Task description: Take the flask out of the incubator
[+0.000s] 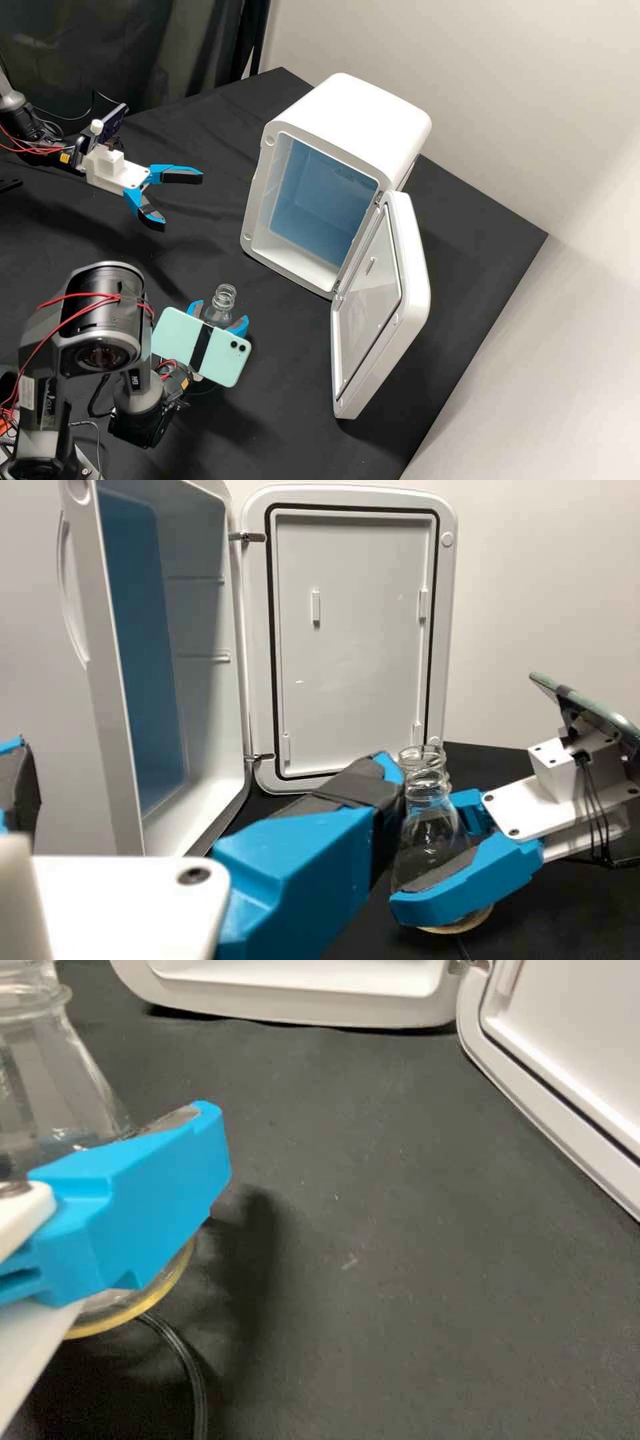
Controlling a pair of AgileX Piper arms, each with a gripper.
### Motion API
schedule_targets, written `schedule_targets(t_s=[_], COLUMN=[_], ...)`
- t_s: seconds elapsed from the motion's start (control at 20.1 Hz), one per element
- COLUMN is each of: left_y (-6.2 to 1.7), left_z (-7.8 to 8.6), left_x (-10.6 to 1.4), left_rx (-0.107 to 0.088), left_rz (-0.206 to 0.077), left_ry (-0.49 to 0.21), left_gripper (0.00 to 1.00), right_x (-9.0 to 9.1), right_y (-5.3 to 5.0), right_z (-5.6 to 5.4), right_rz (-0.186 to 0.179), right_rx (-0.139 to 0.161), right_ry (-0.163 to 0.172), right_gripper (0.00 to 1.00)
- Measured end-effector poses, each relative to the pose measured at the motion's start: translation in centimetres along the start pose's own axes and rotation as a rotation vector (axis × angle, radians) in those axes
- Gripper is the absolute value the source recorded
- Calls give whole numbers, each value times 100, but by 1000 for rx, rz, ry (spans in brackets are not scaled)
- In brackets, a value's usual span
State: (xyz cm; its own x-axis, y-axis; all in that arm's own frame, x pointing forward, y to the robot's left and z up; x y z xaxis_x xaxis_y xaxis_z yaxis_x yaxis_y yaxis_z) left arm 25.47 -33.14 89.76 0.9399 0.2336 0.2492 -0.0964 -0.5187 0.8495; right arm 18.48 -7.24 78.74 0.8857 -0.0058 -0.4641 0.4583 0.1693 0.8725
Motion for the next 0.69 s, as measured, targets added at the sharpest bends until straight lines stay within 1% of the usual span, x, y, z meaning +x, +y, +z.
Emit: schedule_targets(t_s=[0.05,0.1,0.15,0.25,0.35,0.45,0.55,0.6,0.69], left_y=[-9,-19,-25,-28,-32,-42,-73,-93,-120], left_z=[0,0,0,0,-1,40,111,135,175], left_x=[-9,-19,-25,-28,-32,-25,-38,-52,-73], left_rx=[-1,-2,-5,-7,-8,-11,11,22,10], left_rz=[-4,-9,-11,-12,-14,-14,-16,-21,-28], left_ry=[1,2,3,3,4,-2,-2,-5,0], left_gripper=[100,100,100,100,100,100,100,100,100], right_x=[13,34,55,76,92,84,85,87,92], right_y=[10,16,19,19,6,-18,-37,-40,-44], right_z=[-15,-28,-43,-55,-48,-47,-61,-66,-72], right_rz=[8,16,23,33,32,35,28,26,22], right_rx=[0,7,21,39,50,71,73,73,71], right_ry=[-3,-8,-12,-24,-31,-49,-48,-46,-43], right_gripper=[0,0,0,0,0,0,0,0,0])
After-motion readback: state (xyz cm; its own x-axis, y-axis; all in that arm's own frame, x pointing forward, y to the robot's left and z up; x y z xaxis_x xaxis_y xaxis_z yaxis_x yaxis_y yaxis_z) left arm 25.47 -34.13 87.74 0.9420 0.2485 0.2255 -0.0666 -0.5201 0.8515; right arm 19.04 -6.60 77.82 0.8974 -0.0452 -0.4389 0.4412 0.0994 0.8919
